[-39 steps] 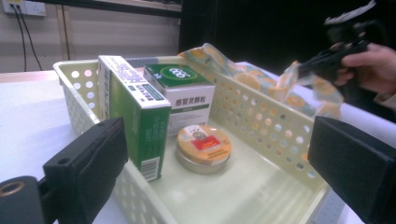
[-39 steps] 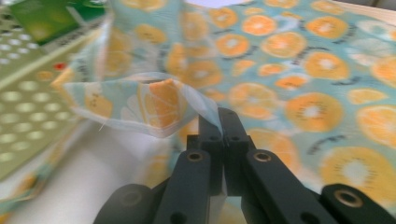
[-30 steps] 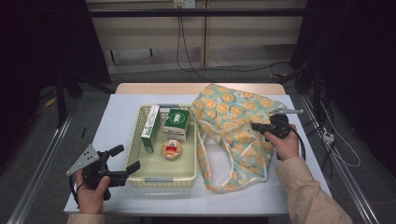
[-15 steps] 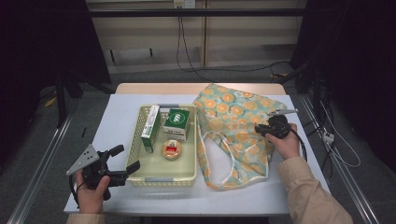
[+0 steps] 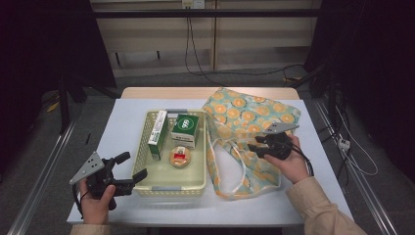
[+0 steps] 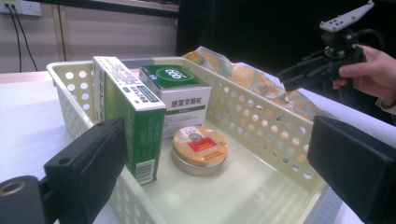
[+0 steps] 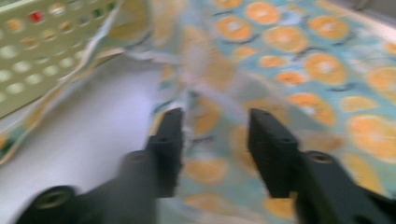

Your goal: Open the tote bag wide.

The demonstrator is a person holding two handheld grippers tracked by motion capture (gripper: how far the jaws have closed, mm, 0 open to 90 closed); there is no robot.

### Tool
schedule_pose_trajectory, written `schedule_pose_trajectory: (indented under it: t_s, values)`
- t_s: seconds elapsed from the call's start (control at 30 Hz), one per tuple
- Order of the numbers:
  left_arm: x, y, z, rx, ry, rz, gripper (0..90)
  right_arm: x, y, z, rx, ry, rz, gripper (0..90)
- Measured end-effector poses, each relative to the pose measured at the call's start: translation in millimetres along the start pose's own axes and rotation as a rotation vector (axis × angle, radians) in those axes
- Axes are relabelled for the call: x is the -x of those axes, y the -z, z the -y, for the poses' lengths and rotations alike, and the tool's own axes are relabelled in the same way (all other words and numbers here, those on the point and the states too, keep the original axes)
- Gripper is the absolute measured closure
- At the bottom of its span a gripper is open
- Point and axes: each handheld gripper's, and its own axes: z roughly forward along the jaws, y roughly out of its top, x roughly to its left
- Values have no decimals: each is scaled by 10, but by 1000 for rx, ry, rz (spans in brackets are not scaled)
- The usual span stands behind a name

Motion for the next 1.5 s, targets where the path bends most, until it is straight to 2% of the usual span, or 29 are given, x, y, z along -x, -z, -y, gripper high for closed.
schedule_pose_trajectory:
  t_s: [0.07,0.2,0.3,0.33,0.37,0.43,0.5,0.53,0.63,0.67,0.73,0.83,0.87,0.9,0.93,0.97,1.0,1.07,1.1,1.17,1.2,1.23,1.27,1.4,1.5]
  values:
    - [-2,-1,3,-2,1,0,51,-26,-33,9,-16,6,-11,639]
    - [-6,-5,5,-4,-2,5,51,-76,-265,90,-79,7,-10,659]
    - [-5,-8,6,0,5,4,51,-70,-427,126,-110,-28,-21,669]
    - [-8,-8,7,0,6,4,51,-70,-427,126,-110,-28,-21,669]
    - [-14,-6,8,-3,2,3,51,-88,-470,137,-118,-28,-44,784]
    - [-17,-4,10,-1,5,2,51,-135,-463,129,-101,-41,-126,891]
    - [-21,-3,10,0,5,2,51,-174,-445,115,-97,-26,-133,900]
    - [-20,-8,11,-2,5,3,51,-244,-414,84,-91,-10,-173,900]
    - [-7,-19,11,-7,2,5,51,-392,-351,35,-89,27,-214,900]
    - [-4,-21,9,-10,-4,7,51,-392,-351,35,-89,27,-214,900]
    - [8,-25,4,-7,-1,9,51,-522,-317,21,-93,53,-268,900]
    - [12,-27,4,-7,2,8,51,-568,-312,21,-93,76,-263,900]
    - [10,-26,6,-9,0,9,51,-563,-308,17,-89,66,-266,900]
    - [10,-24,6,-8,0,9,51,-496,-288,0,-62,36,-252,900]
    - [10,-23,5,-7,0,8,51,-496,-288,0,-62,36,-252,900]
    - [11,-22,4,-7,-1,9,51,-456,-280,-8,-50,17,-251,900]
    - [10,-22,3,-6,-3,10,51,-381,-265,-21,-26,-22,-237,900]
    - [8,-25,4,-7,0,10,51,-252,-248,-41,-5,-68,-219,900]
    - [4,-26,6,-7,-1,11,51,-132,-236,-62,11,-101,-197,900]
    - [-3,-23,7,-9,-2,9,51,-79,-235,-71,13,-113,-190,900]
    - [-5,-22,7,-6,0,8,51,14,-237,-86,8,-114,-150,900]
    - [-4,-21,7,-4,2,8,51,14,-237,-86,8,-114,-150,900]
    - [-3,-21,7,-5,3,7,51,99,-246,-85,2,-115,-103,900]
    - [-6,-25,11,-8,1,10,51,181,-283,-45,-22,-129,-69,900]
    - [-8,-27,12,-8,3,10,51,193,-336,11,-54,-114,-60,900]
